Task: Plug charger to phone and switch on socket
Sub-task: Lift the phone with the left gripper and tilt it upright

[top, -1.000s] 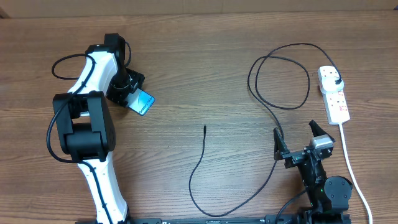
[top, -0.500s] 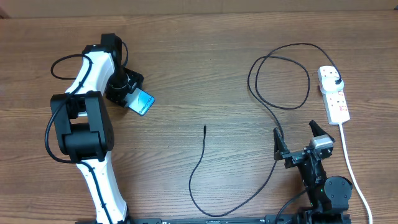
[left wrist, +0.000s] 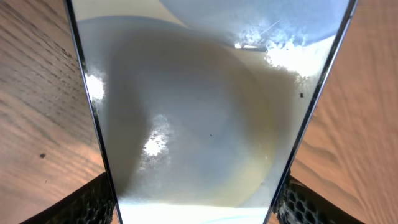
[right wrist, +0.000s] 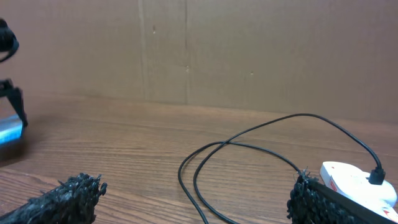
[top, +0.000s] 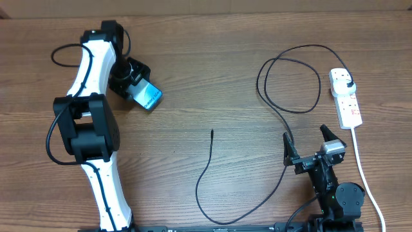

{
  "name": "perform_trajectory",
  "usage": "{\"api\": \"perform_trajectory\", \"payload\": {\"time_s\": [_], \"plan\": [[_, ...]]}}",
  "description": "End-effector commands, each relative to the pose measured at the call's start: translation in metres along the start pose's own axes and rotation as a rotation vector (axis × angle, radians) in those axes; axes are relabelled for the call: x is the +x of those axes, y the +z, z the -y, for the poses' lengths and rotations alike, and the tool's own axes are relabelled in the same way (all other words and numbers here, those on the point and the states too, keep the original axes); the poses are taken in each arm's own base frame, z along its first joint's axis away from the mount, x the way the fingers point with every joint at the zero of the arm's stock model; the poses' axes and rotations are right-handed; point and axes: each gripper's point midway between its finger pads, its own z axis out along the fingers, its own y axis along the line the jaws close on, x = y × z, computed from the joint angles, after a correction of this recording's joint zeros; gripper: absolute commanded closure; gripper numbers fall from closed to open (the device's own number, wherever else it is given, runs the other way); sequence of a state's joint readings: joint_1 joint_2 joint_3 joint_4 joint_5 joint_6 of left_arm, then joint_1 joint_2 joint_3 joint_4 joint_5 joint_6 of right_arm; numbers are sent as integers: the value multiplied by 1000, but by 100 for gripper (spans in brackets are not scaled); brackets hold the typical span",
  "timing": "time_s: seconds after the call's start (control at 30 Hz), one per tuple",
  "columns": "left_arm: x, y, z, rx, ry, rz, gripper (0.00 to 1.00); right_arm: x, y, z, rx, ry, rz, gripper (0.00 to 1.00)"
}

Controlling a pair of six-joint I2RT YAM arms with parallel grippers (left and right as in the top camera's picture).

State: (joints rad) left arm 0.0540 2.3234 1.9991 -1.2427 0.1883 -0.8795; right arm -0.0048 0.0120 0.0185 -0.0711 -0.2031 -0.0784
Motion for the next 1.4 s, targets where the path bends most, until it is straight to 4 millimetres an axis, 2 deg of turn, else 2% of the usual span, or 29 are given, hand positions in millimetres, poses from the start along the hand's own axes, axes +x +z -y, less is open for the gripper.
{"api": "perform_trajectory", "payload": {"time_s": [0.0,0.2,0.27,0.37,0.53,0.63,0.83,1.37], "plan": [[6,-31,26,81,93,6,96,2,0,-1,-3,-2,4,0],[40,-55,60,243,139,-136,96,2,0,-1,-3,-2,4,0],[62,-63,75,329,156,-238,96,2,0,-1,-3,-2,4,0],[78,-68,79,366,154,-321,96,2,0,-1,-3,-2,4,0],[110,-82,76,408,160,-491,96,2,0,-1,-3,-2,4,0],[122,-87,71,412,179,-550,96,2,0,-1,-3,-2,4,0],[141,-93,50,322,105,-652,96,2,0,-1,-3,-2,4,0],[143,-94,51,338,127,-657,96,-3,0,-1,-4,-6,22,0]]}}
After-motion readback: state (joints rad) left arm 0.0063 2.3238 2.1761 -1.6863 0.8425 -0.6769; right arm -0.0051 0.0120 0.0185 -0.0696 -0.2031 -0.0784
